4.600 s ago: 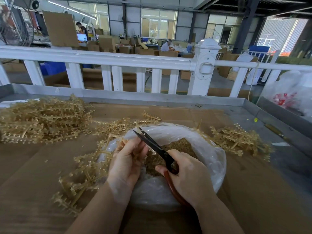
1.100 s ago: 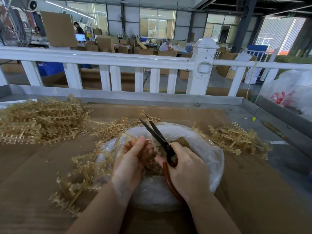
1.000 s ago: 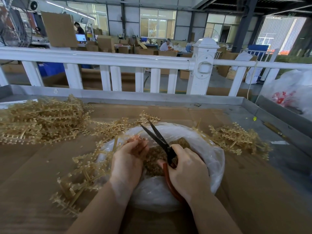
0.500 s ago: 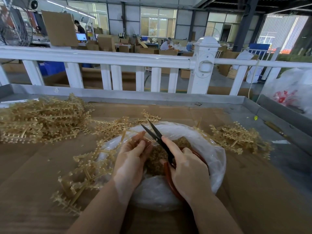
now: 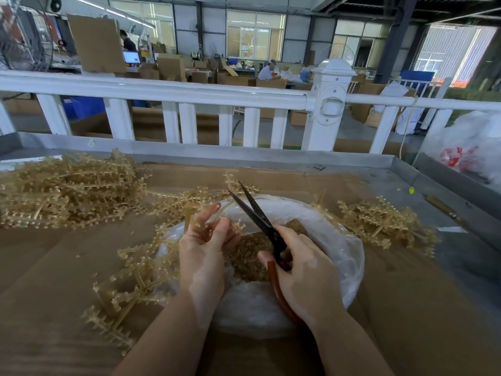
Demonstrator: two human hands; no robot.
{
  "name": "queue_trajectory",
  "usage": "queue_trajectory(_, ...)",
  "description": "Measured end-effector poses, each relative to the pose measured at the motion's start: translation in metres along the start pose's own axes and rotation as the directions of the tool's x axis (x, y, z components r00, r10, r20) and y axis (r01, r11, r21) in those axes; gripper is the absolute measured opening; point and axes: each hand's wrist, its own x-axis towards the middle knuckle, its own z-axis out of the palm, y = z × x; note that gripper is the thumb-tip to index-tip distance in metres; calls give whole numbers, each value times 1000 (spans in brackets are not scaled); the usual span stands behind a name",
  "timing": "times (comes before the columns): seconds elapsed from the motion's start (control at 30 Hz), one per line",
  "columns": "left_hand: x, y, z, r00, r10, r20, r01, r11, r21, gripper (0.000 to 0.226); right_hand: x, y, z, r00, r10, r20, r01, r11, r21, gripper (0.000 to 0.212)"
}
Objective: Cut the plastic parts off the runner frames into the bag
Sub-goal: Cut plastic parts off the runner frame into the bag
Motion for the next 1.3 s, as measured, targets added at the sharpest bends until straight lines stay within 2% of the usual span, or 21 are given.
queue_trajectory(0.2,1,5,0,997,-26,67,37,986,-162,43,-1,-1,0,996,-18,90,21,999,-26,36)
queue_trajectory(0.37,3,3,-1,998,-11,66,19,991,-131,51,-1,-1,0,995,-15,103,17,1000,-24,37)
queue_trajectory(0.6,4,6,-5,1000,-15,-4,15,999,-30,42,-2,-1,-3,987,-27,160,33,999,-36,38)
queue_trajectory(0.97,5,8,-8,998,-55,-7,55,998,-23,45,-2,0,-5,976,-47,211,52,998,-19,49)
queue_trajectory(1.3,4,8,-7,999,-38,-36,37,999,-37,41,-2,0,-5,971,-55,232,60,998,-17,48)
